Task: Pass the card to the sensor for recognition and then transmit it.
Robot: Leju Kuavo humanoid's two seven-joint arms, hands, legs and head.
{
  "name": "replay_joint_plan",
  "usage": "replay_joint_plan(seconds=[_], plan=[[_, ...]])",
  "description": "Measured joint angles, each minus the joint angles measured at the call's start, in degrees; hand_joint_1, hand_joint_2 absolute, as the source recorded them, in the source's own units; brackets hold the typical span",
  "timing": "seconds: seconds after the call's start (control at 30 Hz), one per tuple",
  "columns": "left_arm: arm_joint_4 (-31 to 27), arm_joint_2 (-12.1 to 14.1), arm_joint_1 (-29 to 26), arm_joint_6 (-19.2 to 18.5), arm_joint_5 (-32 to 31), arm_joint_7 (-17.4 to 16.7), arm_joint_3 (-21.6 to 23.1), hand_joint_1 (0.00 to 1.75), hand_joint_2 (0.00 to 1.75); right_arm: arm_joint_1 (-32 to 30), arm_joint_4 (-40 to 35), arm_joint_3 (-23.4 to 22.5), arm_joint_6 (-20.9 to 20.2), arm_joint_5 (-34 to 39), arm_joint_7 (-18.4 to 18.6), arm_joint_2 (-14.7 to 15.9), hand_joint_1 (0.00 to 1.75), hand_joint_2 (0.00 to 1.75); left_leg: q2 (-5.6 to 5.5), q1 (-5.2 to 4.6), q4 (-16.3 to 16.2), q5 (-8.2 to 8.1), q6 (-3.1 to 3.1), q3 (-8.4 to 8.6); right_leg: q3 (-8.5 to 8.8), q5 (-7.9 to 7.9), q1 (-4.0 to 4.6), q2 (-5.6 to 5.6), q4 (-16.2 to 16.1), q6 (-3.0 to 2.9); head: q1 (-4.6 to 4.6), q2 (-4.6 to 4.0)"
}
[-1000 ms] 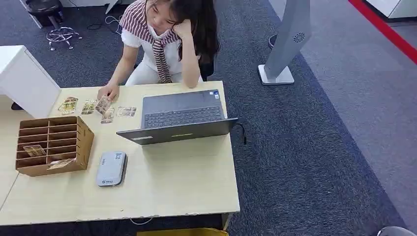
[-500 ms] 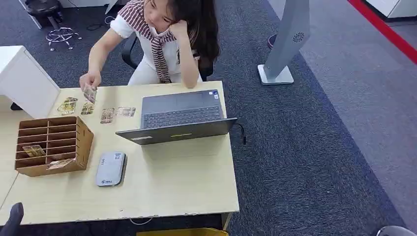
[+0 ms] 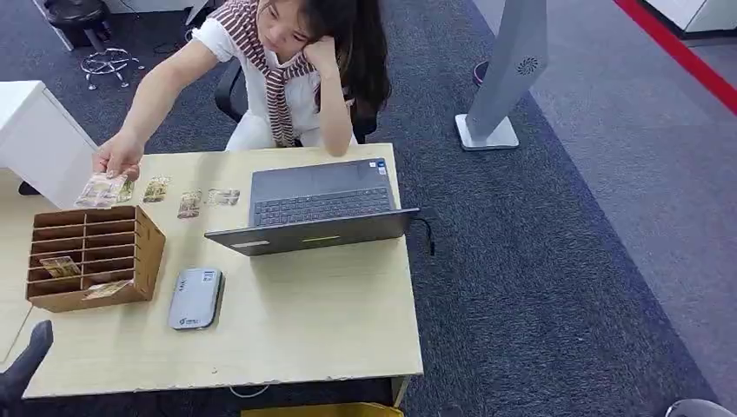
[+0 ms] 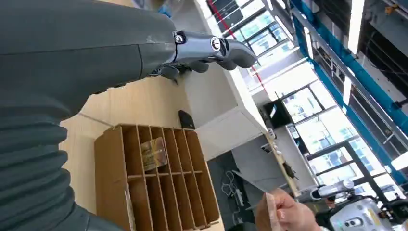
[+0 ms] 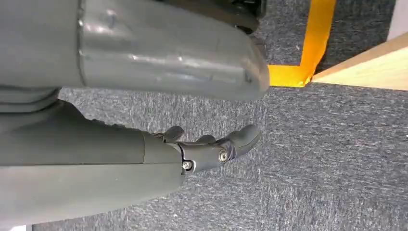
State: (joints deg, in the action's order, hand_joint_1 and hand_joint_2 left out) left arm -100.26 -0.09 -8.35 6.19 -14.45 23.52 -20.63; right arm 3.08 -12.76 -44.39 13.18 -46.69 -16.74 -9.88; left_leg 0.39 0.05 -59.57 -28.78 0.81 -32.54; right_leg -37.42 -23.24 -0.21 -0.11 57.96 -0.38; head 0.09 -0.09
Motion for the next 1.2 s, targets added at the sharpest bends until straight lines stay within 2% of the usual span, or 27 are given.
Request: replay_joint_plan(seconds=[0.1, 0.2, 0.37, 0.53, 0.6, 0.87, 1.1, 1.2], plan=[[1.0, 0.7, 2.0, 0.3, -1.9, -0.8, 1.1, 0.0, 1.75, 0.0, 0.0, 0.0, 0.0, -0.2, 0.1, 0.0, 0.0, 0.0, -0.02, -0.06, 0.0, 0.06, 0.04, -0.08, -0.07, 0.06, 0.02, 0.03, 0.0, 0.09, -0.15, 0.0], [6.7, 5.2, 12.7, 2.6, -15.0, -6.8, 7.4, 0.0, 1.75, 0.8, 0.2, 0.7, -0.8, -3.1, 1.1, -0.2, 0.0, 0.0, -0.02, -0.06, 0.0, 0.14, 0.08, -0.14, -0.12, 0.19, 0.01, 0.02, 0.0, 0.01, 0.0, 0.0], [10.6, 7.7, 17.9, 3.6, -21.8, -10.0, 11.5, 0.0, 1.75, 1.0, 0.2, 1.8, -1.2, -4.4, 1.8, -0.4, 0.0, 0.0, 0.0, -0.06, 0.0, 0.18, 0.03, -0.13, -0.12, 0.22, 0.01, 0.04, 0.0, 0.0, 0.0, 0.0], [13.0, 9.2, 20.8, 4.4, -26.7, -12.4, 13.4, 0.0, 1.75, 1.2, 0.3, 2.0, -1.6, -5.3, 2.3, -0.4, 0.0, 0.0, 0.08, -0.07, -0.1, 0.21, -0.01, -0.15, -0.22, 0.26, 0.02, 0.13, 0.0, -0.04, -0.15, 0.02], [14.3, 10.1, 22.6, 4.7, -28.8, -13.5, 14.7, 0.0, 1.75, 1.3, 0.3, 2.5, -1.8, -6.0, 2.6, -0.4, 0.0, 0.0, 0.02, -0.05, -0.1, 0.25, -0.03, -0.23, -0.24, 0.28, 0.04, 0.07, 0.0, -0.06, 0.09, 0.0], [20.7, 13.7, 29.9, 6.3, -39.3, -18.9, 20.5, 0.0, 1.75, 1.9, 0.3, 4.3, -2.6, -8.4, 3.8, -0.5, 0.0, 0.0, 0.04, -0.05, -0.1, 0.3, -0.09, -0.23, -0.26, 0.37, 0.04, 0.09, 0.0, -0.19, 0.04, 0.0], [25.3, 15.4, 34.1, 7.0, -48.8, -23.7, 24.5, 0.0, 1.75, 2.2, 0.3, 5.4, -3.1, -10.4, 5.1, -0.5, 0.0, 0.0, 0.04, -0.04, 0.0, 0.34, -0.11, -0.24, -0.26, 0.38, 0.04, 0.08, 0.0, -0.2, 0.04, 0.0], [26.0, 15.7, 34.7, 7.0, -49.7, -24.3, 25.2, 0.0, 1.75, 2.3, 0.3, 5.8, -3.1, -10.8, 5.2, -0.5, 0.0, 0.0, 0.03, -0.04, 0.0, 0.35, -0.12, -0.25, -0.27, 0.38, 0.04, 0.09, 0.0, -0.2, 0.04, 0.0]])
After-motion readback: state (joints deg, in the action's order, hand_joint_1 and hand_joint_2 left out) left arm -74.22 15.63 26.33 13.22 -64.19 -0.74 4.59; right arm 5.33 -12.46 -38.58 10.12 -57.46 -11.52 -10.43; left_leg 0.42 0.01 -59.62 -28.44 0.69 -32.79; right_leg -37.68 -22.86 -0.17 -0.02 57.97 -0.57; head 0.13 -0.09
